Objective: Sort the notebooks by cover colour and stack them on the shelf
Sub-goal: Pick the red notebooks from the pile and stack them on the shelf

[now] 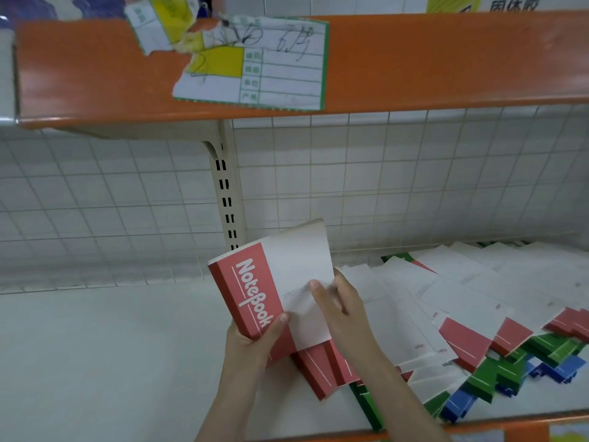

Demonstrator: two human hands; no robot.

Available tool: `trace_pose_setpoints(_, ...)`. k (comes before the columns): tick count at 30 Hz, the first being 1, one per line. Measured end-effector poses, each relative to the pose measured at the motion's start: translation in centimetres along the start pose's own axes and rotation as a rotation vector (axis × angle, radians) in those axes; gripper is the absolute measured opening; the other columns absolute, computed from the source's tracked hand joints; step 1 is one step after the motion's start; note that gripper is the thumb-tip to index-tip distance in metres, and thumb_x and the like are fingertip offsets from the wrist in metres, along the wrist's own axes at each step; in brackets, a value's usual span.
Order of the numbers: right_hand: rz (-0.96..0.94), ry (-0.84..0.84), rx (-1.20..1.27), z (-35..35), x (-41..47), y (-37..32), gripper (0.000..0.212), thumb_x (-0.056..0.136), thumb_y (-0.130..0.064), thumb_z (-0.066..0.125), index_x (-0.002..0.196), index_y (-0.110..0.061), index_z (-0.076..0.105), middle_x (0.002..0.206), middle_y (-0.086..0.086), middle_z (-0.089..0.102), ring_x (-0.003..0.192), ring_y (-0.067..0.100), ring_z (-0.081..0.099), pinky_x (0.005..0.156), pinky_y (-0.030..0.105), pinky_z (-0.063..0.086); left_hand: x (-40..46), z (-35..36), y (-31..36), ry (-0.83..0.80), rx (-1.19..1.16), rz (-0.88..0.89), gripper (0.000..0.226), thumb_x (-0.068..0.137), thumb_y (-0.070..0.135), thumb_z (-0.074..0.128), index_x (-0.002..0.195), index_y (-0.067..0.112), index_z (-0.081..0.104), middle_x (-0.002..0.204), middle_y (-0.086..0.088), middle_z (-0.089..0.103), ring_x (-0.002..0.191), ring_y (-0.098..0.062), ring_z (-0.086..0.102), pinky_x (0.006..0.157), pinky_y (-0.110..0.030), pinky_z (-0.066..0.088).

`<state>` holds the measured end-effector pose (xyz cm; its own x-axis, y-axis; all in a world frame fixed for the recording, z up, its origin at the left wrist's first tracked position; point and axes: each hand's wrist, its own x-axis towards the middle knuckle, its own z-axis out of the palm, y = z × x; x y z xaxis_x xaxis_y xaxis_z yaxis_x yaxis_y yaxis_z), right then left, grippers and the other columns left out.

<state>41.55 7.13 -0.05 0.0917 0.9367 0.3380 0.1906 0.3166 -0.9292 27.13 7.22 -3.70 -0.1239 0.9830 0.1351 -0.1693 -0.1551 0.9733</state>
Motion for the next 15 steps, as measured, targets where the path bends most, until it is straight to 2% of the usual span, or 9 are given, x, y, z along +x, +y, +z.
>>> trace_pose_setpoints(4,-0.037,-0.007,-0.174,-0.1,-0.2,-0.1,0.026,0.097,-0.035,0.04,0.106,-0.011,0.047,0.09,0.024,0.059,0.07,0.028,0.054,0.069,0.048,0.051,0.1,-0.3,-0.1,-0.002,0.038,0.03,0.042,0.06,0.029,0.077,0.1,0.022,0.066,0.091,0.011,0.074,0.08,-0.006,0.07,0.056,-0.013,0.052)
trace_pose_setpoints(7,-0.068,-0.015,-0.268,-1.1,-0.4,-0.7,0.036,0.094,-0.043,0.037,0.107,-0.012,0.05,0.082,0.018,0.062,0.065,0.027,0.058,0.064,0.047,0.053,-0.1,-0.4,-0.1,-0.034,0.078,0.063,0.046,0.058,0.033,0.077,0.101,0.021,0.065,0.09,0.014,0.073,0.08,-0.004,0.069,0.057,-0.011,0.051)
trace_pose_setpoints(9,-0.052,-0.02,-0.293,-1.8,-0.5,-1.0,0.036,0.095,-0.042,0.038,0.102,-0.009,0.051,0.083,0.016,0.064,0.069,0.03,0.063,0.063,0.047,0.055,-0.2,-0.1,-0.1,-0.065,0.099,0.066,0.044,0.059,0.036,0.077,0.099,0.024,0.065,0.091,0.015,0.073,0.081,-0.004,0.069,0.058,-0.012,0.052)
trace_pose_setpoints(12,0.027,-0.016,-0.306,-2.9,-0.2,-0.7,0.03,0.099,-0.033,0.039,0.091,-0.005,0.047,0.076,0.018,0.058,0.062,0.033,0.055,0.059,0.039,0.051,-0.3,1.2,0.3,-0.092,0.09,0.039,0.034,0.063,0.036,0.074,0.094,0.028,0.064,0.089,0.014,0.073,0.077,-0.007,0.07,0.055,-0.012,0.052)
trace_pose_setpoints(15,0.135,0.019,-0.313,-4.2,-0.2,-0.2,0.026,0.1,-0.028,0.038,0.08,-0.012,0.041,0.067,0.01,0.042,0.056,0.016,0.039,0.054,0.025,0.038,-0.1,3.0,0.6,-0.094,0.113,0.014,0.02,0.082,0.044,0.057,0.1,0.034,0.057,0.093,0.012,0.072,0.079,-0.005,0.07,0.056,-0.014,0.051)
